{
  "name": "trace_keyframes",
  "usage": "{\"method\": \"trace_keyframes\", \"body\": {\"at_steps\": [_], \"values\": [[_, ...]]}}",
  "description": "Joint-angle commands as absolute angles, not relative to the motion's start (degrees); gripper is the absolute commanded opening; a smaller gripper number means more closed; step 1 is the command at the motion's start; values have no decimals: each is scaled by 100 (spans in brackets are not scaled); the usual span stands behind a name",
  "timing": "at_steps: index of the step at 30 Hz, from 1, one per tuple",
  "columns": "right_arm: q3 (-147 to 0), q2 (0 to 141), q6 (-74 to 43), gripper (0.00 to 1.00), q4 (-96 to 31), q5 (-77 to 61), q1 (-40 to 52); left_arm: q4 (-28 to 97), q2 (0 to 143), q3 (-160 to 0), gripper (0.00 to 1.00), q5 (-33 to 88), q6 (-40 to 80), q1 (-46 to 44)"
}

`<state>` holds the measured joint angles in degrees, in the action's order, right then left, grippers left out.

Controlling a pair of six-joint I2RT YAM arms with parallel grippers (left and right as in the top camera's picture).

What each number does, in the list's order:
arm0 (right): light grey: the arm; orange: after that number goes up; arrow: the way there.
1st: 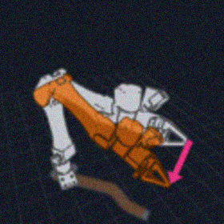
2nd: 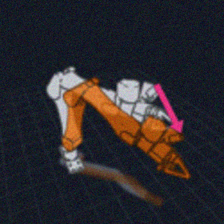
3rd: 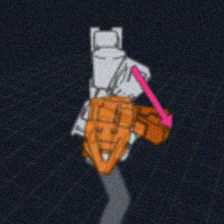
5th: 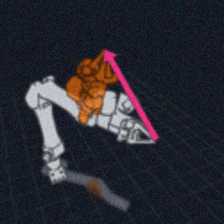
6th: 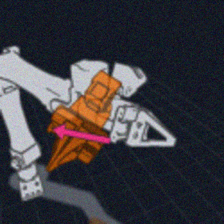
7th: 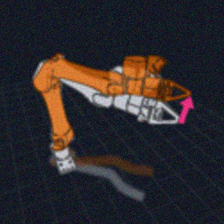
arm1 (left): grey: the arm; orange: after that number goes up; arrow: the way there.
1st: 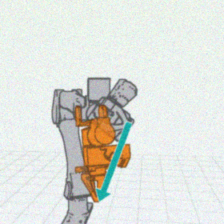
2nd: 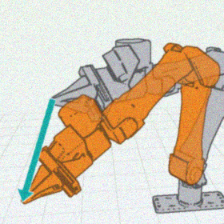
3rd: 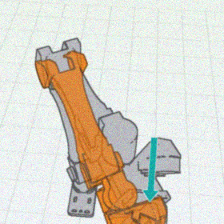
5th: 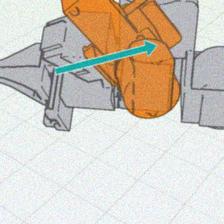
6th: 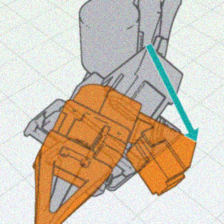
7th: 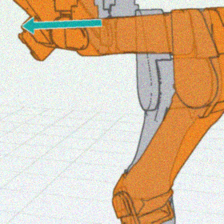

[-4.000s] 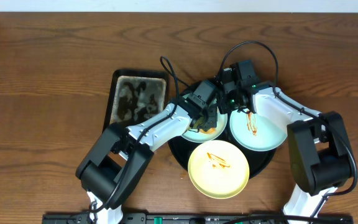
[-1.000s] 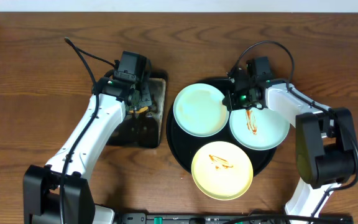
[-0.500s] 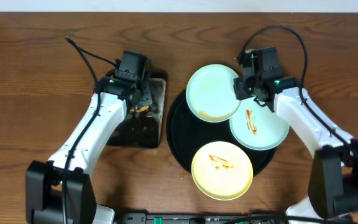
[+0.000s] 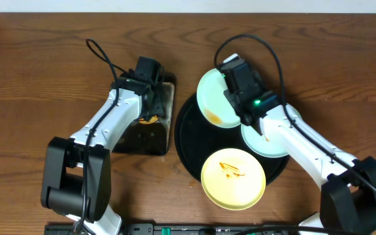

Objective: Clean dirty plates on tray and stack at the side
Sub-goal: 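Lift the left mint plate with right gripper and set it right of tray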

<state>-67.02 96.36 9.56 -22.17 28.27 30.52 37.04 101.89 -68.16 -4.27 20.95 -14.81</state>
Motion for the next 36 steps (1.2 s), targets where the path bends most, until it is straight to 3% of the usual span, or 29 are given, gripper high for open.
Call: {"method": "trace_keyframes", "body": {"at_steps": [1,7,36], "values": [[-6838,9470,1037,1,-2073,4132,3295,3693,10298,-6781,8,-519,2102,-1387],[-6836,9470,1039,1,-1778,5094,3573,3682,10298,-6781,8,-519,2102,-1361],[-6836,9299,1146,1,-1605,5317,3721,3682,10298,-6781,8,-519,2102,-1361]]}}
